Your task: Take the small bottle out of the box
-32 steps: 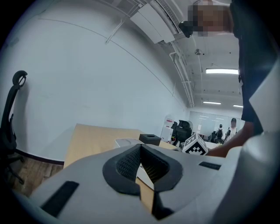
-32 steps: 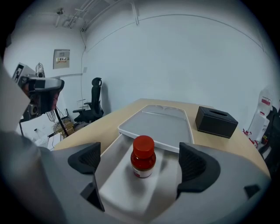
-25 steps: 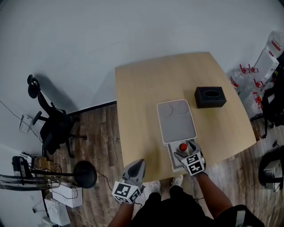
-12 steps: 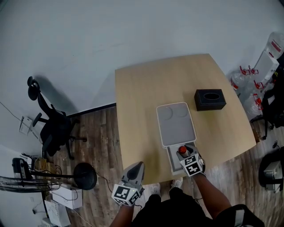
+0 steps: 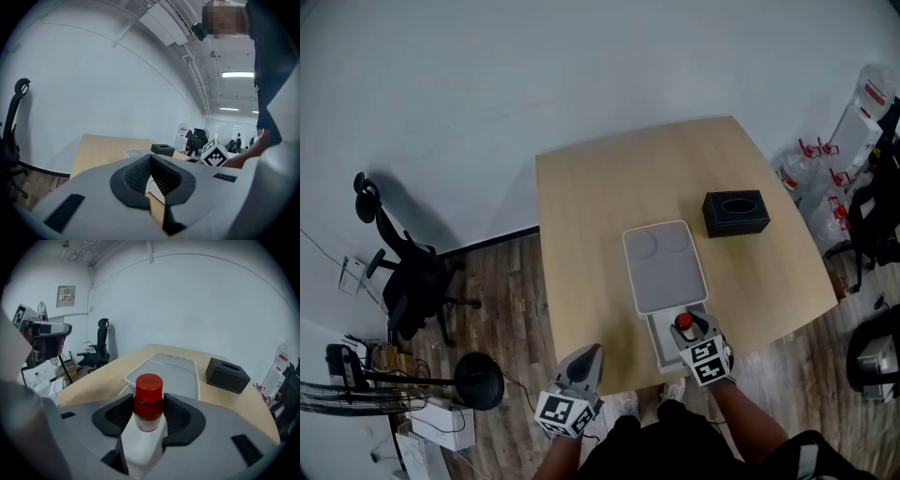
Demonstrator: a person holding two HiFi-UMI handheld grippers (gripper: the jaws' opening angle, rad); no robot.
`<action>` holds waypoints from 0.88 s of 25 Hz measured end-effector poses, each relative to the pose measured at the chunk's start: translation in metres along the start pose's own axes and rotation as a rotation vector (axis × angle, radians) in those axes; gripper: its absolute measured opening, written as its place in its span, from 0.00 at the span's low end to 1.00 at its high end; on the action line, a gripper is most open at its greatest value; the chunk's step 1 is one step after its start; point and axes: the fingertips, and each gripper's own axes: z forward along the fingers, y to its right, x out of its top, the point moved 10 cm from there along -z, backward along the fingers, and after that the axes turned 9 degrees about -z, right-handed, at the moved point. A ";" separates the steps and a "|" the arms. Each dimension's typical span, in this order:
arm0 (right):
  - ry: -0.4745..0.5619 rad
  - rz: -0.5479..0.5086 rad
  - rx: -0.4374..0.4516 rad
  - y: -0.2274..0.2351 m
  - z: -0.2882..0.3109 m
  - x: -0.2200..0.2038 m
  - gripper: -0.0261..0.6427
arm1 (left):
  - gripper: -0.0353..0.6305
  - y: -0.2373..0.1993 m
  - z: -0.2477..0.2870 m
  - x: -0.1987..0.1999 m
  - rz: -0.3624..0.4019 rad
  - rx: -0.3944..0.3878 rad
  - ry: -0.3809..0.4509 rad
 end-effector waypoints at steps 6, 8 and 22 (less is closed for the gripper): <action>0.126 -0.011 -0.027 0.003 -0.034 0.038 0.36 | 0.07 0.003 0.007 0.005 0.024 -0.029 -0.003; 0.173 -0.020 -0.039 0.005 -0.048 0.052 0.36 | 0.07 0.005 0.008 0.007 0.029 -0.039 0.004; 0.487 -0.043 -0.146 0.025 -0.122 0.134 0.36 | 0.07 0.013 0.015 0.024 0.065 -0.075 0.044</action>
